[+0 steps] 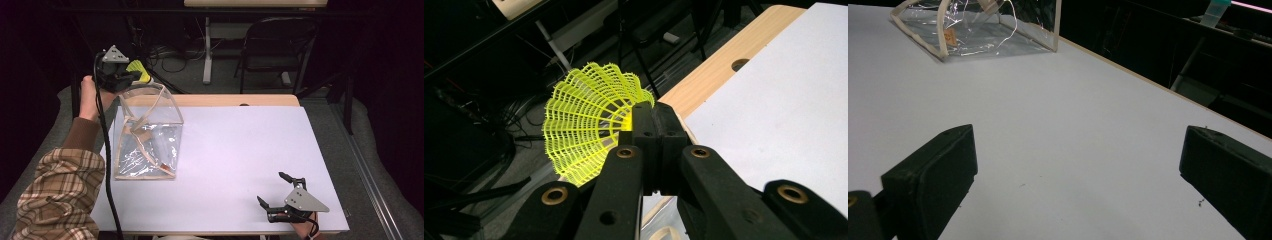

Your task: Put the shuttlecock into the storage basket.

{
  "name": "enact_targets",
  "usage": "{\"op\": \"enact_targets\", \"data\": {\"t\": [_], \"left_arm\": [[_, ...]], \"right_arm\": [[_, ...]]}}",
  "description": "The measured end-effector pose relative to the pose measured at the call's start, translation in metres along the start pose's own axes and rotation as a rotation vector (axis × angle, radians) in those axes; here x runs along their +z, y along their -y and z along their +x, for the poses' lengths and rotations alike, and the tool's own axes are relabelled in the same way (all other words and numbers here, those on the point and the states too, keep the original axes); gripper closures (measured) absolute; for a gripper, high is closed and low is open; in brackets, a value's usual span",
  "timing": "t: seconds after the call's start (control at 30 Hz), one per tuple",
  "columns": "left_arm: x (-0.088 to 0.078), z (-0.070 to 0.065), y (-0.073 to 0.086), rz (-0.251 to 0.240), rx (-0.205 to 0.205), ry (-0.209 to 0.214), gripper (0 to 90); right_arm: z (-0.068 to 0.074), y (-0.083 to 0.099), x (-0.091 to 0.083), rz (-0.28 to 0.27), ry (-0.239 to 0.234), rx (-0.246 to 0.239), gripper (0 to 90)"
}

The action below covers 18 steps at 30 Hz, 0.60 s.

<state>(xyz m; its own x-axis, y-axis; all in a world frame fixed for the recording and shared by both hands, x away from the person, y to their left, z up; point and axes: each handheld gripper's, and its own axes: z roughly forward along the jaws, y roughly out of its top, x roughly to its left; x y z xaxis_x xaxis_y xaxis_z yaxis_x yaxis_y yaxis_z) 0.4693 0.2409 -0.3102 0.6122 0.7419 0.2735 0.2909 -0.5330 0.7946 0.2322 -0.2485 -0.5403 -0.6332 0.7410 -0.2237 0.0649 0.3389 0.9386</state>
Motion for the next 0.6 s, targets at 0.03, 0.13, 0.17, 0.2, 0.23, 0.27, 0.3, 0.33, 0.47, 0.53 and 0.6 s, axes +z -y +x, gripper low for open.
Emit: {"op": "enact_targets", "data": {"t": [0.03,0.13,0.17,0.2,0.23,0.27,0.3,0.33,0.47,0.53,0.6], "left_arm": [[0.0,0.0,0.0,0.003,0.001,0.001,90.0],[0.002,0.0,0.002,0.006,0.001,0.004,90.0],[0.003,0.0,0.002,0.008,0.002,0.005,90.0],[0.003,-0.001,0.003,0.01,0.0,0.006,90.0],[0.004,-0.001,0.003,0.009,-0.004,0.008,90.0],[0.005,-0.001,0.004,0.011,-0.002,0.008,90.0],[0.006,-0.001,0.004,0.014,-0.001,0.011,90.0],[0.007,-0.002,0.005,0.013,-0.003,0.012,90.0],[0.009,-0.003,0.005,0.02,0.001,0.016,90.0],[0.011,-0.003,0.006,0.021,0.0,0.019,90.0],[0.012,-0.004,0.007,0.025,0.0,0.022,90.0]], "right_arm": [[0.0,0.0,0.0,0.0,0.0,0.0,1.5],[0.0,0.0,0.0,0.0,0.0,0.0,1.5],[0.0,0.0,0.0,0.0,0.001,0.002,1.5],[0.0,0.0,0.0,0.0,0.001,0.0,1.5],[0.0,0.0,0.0,0.001,0.0,0.001,1.5],[0.0,0.0,0.0,0.0,0.0,0.0,1.5],[0.0,0.0,0.0,-0.001,0.0,0.0,1.5],[0.0,0.0,0.0,-0.001,0.0,0.0,1.5],[0.0,0.0,0.0,0.0,0.0,-0.001,1.5],[0.0,0.0,0.0,0.0,0.0,0.0,1.5],[0.0,0.0,0.0,0.0,0.0,0.0,1.5]]}}
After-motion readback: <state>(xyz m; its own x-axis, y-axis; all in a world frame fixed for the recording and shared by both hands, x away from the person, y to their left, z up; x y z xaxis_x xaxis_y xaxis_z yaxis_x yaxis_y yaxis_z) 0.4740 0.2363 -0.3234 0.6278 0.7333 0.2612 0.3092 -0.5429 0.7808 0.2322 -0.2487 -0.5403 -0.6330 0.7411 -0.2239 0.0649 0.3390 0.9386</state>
